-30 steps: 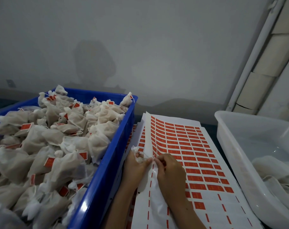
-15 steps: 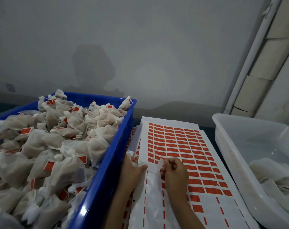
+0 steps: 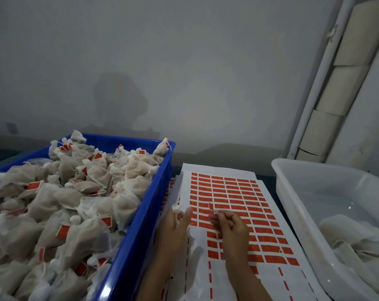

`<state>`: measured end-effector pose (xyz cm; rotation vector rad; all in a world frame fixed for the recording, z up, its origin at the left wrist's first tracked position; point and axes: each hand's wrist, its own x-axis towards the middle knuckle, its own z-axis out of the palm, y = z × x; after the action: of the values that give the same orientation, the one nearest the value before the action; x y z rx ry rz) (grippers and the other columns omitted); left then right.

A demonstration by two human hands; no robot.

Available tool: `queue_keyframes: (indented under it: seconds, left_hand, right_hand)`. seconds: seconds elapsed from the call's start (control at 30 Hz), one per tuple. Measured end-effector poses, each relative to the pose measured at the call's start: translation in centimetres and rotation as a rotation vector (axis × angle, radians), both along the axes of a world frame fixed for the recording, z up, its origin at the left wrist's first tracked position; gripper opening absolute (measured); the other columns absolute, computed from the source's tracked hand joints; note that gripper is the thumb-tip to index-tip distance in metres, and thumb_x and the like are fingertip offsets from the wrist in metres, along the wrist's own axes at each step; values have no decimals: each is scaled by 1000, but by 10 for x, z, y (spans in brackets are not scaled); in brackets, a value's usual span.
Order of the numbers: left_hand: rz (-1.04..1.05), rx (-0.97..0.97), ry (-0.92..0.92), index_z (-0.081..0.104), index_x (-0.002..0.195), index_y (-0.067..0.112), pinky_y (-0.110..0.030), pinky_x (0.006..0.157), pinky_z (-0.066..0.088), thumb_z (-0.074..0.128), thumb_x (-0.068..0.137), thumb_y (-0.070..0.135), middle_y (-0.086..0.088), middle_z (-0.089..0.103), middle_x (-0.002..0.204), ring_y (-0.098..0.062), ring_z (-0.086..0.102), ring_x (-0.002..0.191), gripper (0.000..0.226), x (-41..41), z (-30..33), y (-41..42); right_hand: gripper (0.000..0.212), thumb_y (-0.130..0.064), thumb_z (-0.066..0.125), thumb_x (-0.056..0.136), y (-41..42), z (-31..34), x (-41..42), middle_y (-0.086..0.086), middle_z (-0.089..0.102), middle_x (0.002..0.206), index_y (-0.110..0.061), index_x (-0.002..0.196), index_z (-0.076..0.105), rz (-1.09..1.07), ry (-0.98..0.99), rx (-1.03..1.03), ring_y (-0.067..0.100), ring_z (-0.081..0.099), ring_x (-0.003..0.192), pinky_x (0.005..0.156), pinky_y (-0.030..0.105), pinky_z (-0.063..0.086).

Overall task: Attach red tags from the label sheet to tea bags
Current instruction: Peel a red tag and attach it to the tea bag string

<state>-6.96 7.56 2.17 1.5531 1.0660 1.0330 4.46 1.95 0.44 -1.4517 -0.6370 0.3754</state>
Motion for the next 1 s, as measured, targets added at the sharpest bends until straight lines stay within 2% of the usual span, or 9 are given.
queue_keyframes:
  seconds: [0.07, 0.17, 0.27, 0.47, 0.57, 0.63, 0.73, 0.9, 1.0]
  left_hand:
    - [-75, -204, -129, 59, 79, 21, -7, 43, 44, 49, 92, 32, 9, 64, 69, 0, 66, 60, 19, 6, 4, -1]
    - [-194, -332, -123, 56, 79, 15, -10, 43, 44, 47, 94, 28, 2, 62, 68, -8, 61, 53, 22, 17, 3, -5]
    - [-224, -304, -77, 54, 74, 16, -8, 43, 43, 46, 94, 31, 3, 59, 67, -9, 59, 55, 26, 25, -2, -13]
    - [-301, -288, 27, 56, 97, 20, -12, 64, 48, 43, 91, 44, 9, 61, 86, -9, 59, 76, 28, 29, -13, -28]
    - [-310, -290, -17, 58, 86, 25, -9, 58, 48, 46, 92, 37, 13, 63, 82, -7, 61, 74, 18, 27, -10, -33]
    - [-316, -256, -25, 58, 84, 26, -9, 58, 47, 47, 92, 36, 12, 63, 81, -7, 62, 75, 16, 26, -12, -33]
    - [-292, -194, 8, 59, 84, 26, -7, 55, 44, 49, 91, 37, 15, 63, 80, -7, 62, 77, 16, 25, -12, -34]
    - [-385, -111, 76, 61, 76, 23, -5, 56, 44, 52, 91, 30, 17, 67, 62, 2, 64, 67, 19, 24, -8, -34]
    - [-368, -68, 130, 63, 75, 24, -9, 64, 42, 56, 88, 32, 18, 65, 64, -6, 63, 73, 17, 23, -11, -32]
  right_hand:
    - [11, -17, 54, 89, -4, 7, 6, -11, 69, 80, -24, 84, 62, 60, -72, -20, 1, 67, 73, 58, 7, 49]
    - [17, -11, 54, 89, -17, 15, 16, -10, 67, 85, -25, 83, 62, 144, -208, -68, 6, 65, 78, 63, 4, 48]
    - [19, -10, 52, 91, -32, 15, 23, -10, 66, 88, -25, 85, 63, 201, -305, -135, 6, 63, 83, 68, 3, 46]
    - [11, -28, 45, 91, -47, 2, 22, -13, 63, 96, -30, 90, 57, 271, -227, -145, 8, 62, 89, 72, 6, 47]
    - [18, -40, 49, 81, -48, 0, 16, -8, 62, 92, -25, 86, 58, 351, -280, -141, 7, 63, 84, 69, 8, 48]
    - [17, -36, 53, 82, -49, -1, 14, -5, 61, 90, -21, 85, 59, 349, -344, -124, 2, 61, 86, 69, 9, 49]
    - [5, -27, 55, 87, -50, -4, 18, -11, 59, 90, -25, 82, 56, 318, -401, -144, -1, 58, 87, 73, 9, 48]
    - [9, -36, 51, 87, -52, -4, 26, -22, 56, 91, -29, 83, 52, 204, -369, -200, -7, 56, 89, 78, 8, 48]
    - [28, -52, 34, 85, -53, 0, 26, -28, 49, 112, -36, 98, 52, 133, -622, -338, 2, 55, 102, 91, -1, 30]
